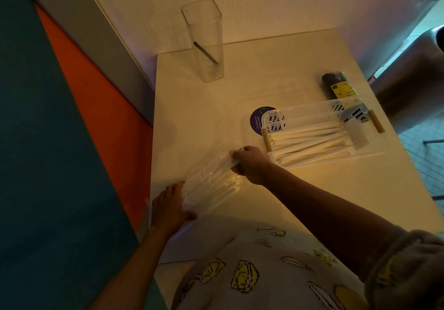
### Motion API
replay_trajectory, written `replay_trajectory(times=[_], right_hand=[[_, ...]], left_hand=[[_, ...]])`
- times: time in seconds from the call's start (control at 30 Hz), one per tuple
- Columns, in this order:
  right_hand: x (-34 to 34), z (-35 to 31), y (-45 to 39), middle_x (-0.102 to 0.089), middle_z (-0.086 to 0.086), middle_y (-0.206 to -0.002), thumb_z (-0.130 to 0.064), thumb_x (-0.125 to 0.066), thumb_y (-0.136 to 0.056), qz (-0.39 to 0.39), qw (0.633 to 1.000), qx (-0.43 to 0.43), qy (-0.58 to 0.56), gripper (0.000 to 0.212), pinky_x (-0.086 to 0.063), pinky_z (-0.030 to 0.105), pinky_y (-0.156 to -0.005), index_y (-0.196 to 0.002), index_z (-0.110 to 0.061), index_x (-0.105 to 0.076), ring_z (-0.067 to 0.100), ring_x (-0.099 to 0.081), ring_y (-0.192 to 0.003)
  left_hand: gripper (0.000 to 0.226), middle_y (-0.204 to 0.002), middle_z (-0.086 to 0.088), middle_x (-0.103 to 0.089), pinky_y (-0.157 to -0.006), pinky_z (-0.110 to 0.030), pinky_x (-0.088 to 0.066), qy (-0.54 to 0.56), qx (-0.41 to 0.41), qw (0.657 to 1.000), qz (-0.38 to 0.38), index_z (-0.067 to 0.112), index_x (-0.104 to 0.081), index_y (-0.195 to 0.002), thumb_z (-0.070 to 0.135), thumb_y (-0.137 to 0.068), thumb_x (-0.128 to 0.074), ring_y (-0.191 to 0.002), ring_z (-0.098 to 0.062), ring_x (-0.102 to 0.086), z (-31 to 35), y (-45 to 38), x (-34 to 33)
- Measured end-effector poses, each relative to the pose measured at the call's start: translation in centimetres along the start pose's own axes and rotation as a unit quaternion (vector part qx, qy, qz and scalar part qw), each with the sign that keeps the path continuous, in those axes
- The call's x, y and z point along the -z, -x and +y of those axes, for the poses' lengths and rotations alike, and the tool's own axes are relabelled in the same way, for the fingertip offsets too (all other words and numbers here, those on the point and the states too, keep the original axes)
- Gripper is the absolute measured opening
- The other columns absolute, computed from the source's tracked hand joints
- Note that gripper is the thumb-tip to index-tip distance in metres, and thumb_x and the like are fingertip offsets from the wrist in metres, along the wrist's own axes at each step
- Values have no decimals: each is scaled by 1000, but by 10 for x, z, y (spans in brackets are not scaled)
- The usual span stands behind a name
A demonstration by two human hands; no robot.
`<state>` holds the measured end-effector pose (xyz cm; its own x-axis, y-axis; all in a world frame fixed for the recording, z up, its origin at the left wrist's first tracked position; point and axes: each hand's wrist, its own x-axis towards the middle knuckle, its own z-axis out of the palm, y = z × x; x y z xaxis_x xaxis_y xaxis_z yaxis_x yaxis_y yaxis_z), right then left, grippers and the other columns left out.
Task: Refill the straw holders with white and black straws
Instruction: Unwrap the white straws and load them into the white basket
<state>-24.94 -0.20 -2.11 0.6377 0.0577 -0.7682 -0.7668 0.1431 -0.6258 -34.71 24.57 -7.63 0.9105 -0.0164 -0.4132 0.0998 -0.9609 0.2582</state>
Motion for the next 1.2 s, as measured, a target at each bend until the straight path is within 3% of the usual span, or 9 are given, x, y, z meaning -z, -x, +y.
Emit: replay_trajectory(times=[0.13, 0.27, 0.37, 0.5, 0.6, 0.77, 0.87, 1.03, 1.2], right_hand=[[-12, 12, 0, -61, 9, -115, -9, -62, -93, -27, 989, -76, -120, 34, -53, 28, -74, -127, -6, -58, 20, -59, -96], [-21, 16, 2, -62, 10, -124, -3, -61, -93, -49, 976, -93, -191, 13, -43, 34, -109, -106, -5, -64, 24, -55, -123], [-30, 18, 4, -67, 6, -111, -4, -63, -93, -51, 978, -82, -187, 27, -52, 23, -92, -119, -1, -63, 17, -62, -105], [-39, 21, 1, -65, 16, -124, -9, -71, -88, -17, 988, -68, -135, 39, -46, 43, -106, -124, 0, -60, 27, -63, -111], [-41, 21, -1, -64, 19, -121, -15, -74, -87, 11, 992, -57, -108, 48, -51, 43, -99, -128, -1, -54, 34, -63, -113], [-36, 4, 10, -68, 16, -115, -9, -61, -95, 24, 990, -51, -126, 27, -54, 43, -92, -120, -2, -56, 27, -64, -103], [-34, -8, 17, -66, 15, -103, -6, -56, -96, 60, 987, -1, -146, 4, -53, 46, -94, -97, -6, -53, 27, -64, -101], [-29, -30, 25, -62, 12, -96, -8, -47, -102, 112, 979, 102, -137, 17, -55, 41, -91, -117, -2, -50, 23, -61, -88], [-22, -57, 38, -65, 12, -100, -10, -45, -103, 119, 969, 190, -104, 14, -56, 40, -89, -114, -5, -52, 24, -63, -91]], left_hand=[[109, -146, -4, -37, -102, -42, -37, 7, -4, 1000, 1, 25, -21, -149, 54, -63, -81, -129, -27, -40, -2, 1, -2], [106, -149, -5, -34, -104, -43, -35, 8, -9, 1000, -1, 24, -19, -150, 53, -67, -79, -132, -28, -37, -1, 2, -2], [107, -149, -5, -32, -104, -44, -35, 8, -11, 1000, -2, 24, -19, -150, 54, -66, -79, -132, -29, -37, -1, 2, 0], [107, -147, -4, -35, -102, -44, -37, 12, -14, 1000, 3, 25, -22, -149, 53, -64, -81, -130, -28, -39, -3, 2, -2], [107, -147, -4, -37, -101, -44, -38, 8, -15, 1000, 5, 25, -22, -148, 56, -63, -80, -129, -28, -41, -3, 1, -3], [107, -144, -2, -39, -99, -46, -40, 15, -14, 1000, 7, 28, -25, -146, 57, -60, -81, -126, -27, -43, -2, -1, -3], [107, -143, -2, -40, -97, -45, -41, 11, -12, 1000, 7, 28, -26, -145, 57, -58, -82, -125, -27, -45, -2, -2, -2], [109, -144, -4, -40, -96, -45, -42, 13, -6, 1000, -4, 28, -25, -145, 59, -57, -81, -125, -28, -45, -4, -3, -3], [109, -147, -4, -35, -100, -43, -38, 4, -3, 1000, -4, 24, -23, -149, 56, -62, -81, -130, -28, -40, -3, -3, -4]])
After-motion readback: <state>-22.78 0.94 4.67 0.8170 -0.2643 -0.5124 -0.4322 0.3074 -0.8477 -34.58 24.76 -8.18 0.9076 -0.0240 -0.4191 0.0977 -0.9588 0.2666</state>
